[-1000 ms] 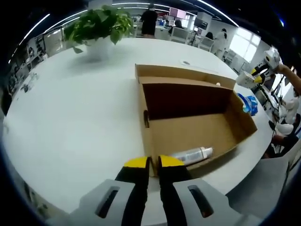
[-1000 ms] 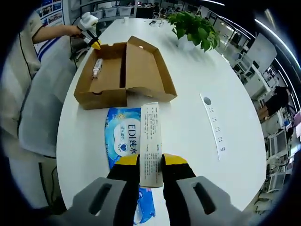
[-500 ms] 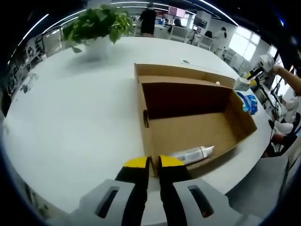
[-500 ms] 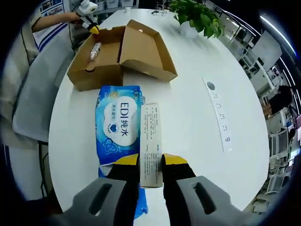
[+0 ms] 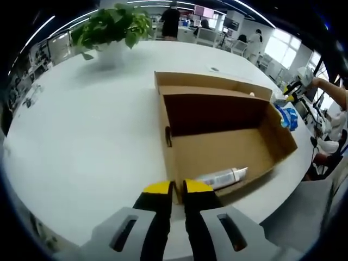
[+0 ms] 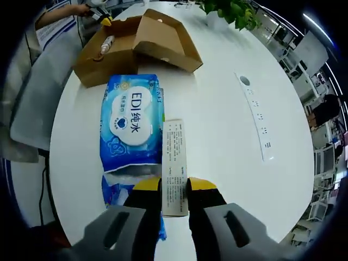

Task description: Operate the shoe box by opening the lid, removing the specified soft item, and placing it in the target area until the item is outside and the box remains undamaged.

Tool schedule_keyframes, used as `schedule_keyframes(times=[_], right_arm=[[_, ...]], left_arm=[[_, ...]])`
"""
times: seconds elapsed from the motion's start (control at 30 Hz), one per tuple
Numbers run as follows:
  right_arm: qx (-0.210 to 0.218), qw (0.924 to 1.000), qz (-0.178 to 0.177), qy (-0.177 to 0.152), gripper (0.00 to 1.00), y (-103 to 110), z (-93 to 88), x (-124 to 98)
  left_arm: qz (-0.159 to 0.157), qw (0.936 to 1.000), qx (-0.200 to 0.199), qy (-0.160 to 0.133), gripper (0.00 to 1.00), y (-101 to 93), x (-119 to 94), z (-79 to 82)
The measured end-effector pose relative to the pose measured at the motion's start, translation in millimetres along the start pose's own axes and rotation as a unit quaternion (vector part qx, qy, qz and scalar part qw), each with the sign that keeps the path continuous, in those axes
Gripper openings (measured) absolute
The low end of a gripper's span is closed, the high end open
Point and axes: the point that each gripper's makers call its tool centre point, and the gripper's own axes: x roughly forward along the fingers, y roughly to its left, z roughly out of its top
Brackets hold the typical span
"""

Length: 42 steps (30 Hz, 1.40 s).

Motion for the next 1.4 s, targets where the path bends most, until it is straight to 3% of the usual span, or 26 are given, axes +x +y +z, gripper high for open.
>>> schedule_keyframes(times=[0.77,1.07,1.4], right_arm=[[-0.008,0.9988,0.003,0.049,0.15,-5,-54.1,4],[-0.025,0.9977,0.0,0.063,0.15,-9,-64.4,1],[-0.05,0.9966,0.0,0.065,0.16,-9,-63.9,1]], left_arm=[[0.009,0.9998,0.011,0.012,0.05,0.0,0,-0.7],[0.01,0.9998,0.011,0.013,0.05,0.1,0,-1.1],[0.01,0.9997,0.014,0.015,0.05,-0.5,0,-1.1]])
